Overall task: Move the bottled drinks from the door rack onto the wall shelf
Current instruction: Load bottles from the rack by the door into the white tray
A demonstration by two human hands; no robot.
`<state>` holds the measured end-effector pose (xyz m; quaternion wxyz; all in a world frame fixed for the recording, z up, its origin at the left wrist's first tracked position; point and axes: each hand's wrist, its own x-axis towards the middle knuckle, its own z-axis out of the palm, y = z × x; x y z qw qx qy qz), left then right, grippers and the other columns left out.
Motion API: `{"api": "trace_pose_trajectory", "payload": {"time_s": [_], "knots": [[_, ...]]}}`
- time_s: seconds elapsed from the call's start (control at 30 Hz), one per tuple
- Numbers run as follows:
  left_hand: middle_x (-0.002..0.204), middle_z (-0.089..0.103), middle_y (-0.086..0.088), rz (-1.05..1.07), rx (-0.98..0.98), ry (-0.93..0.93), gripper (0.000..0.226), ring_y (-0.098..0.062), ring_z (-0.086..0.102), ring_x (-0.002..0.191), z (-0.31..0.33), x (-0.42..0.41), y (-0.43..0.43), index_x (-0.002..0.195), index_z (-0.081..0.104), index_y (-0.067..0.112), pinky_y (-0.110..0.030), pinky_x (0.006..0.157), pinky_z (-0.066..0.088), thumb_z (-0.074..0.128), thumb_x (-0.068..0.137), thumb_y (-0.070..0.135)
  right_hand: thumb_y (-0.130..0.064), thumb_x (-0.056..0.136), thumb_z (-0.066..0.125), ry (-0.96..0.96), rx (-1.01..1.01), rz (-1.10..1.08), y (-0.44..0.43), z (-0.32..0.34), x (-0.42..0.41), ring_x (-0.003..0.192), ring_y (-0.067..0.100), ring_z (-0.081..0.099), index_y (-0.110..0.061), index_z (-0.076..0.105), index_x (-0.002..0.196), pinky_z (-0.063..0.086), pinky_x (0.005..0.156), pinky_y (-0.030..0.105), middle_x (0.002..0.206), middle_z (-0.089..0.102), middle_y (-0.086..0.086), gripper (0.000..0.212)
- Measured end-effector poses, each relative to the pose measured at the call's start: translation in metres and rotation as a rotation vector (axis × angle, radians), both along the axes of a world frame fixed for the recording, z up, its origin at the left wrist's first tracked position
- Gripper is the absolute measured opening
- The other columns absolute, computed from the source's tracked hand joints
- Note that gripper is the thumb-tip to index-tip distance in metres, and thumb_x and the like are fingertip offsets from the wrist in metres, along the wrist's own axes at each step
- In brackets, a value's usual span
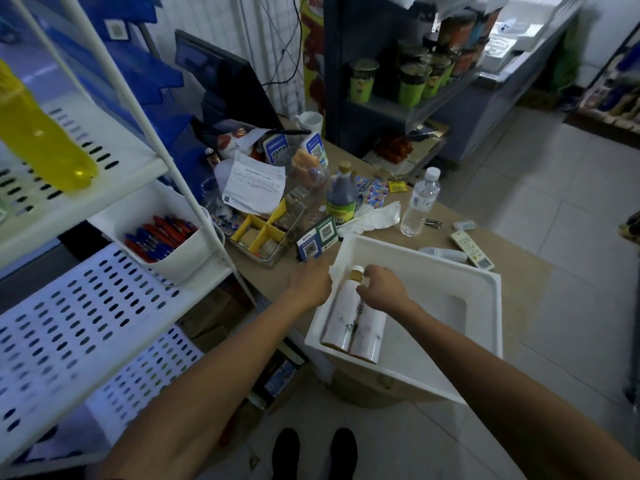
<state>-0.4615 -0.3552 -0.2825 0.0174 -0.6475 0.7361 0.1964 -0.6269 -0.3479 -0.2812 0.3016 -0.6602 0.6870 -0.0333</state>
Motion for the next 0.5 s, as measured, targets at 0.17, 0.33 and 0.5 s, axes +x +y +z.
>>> {"api": "trace_pose_trajectory", "payload": {"time_s": [0.17,0.33,0.5], "knots": [[0.126,0.051,-0.019,0.072,-0.075,-0.126,0.038,-0.037,0.055,0.106,0.038,0.022,0.016,0.136,0.038,0.012,-0.039,0.073,0.044,0.038,0.1,0.022,-0.028,0.09,0.058,0.004,-0.103,0.156,-0.003,0.041,0.035,0.114,0.032,0.055,-0.009,0.057,0.122,0.048,0.092,0.038,0.124,0.057,0.014,0.037],[0.117,0.061,-0.016,0.172,-0.195,-0.075,0.029,-0.038,0.06,0.105,0.074,0.069,0.037,0.124,0.047,0.014,-0.041,0.076,0.048,0.041,0.099,0.028,-0.027,0.08,0.053,-0.032,-0.254,0.273,0.003,0.087,0.088,0.098,0.035,0.062,-0.013,0.065,0.103,0.053,0.079,0.04,0.105,0.064,0.014,0.03],[0.127,0.058,-0.016,0.275,-0.242,-0.167,0.044,-0.038,0.057,0.112,0.105,0.129,0.077,0.139,0.036,0.014,-0.044,0.086,0.047,0.044,0.097,0.026,-0.026,0.083,0.057,-0.058,-0.388,0.406,0.026,0.129,0.15,0.089,0.032,0.063,-0.013,0.063,0.091,0.053,0.068,0.039,0.094,0.064,0.01,0.017]]}}
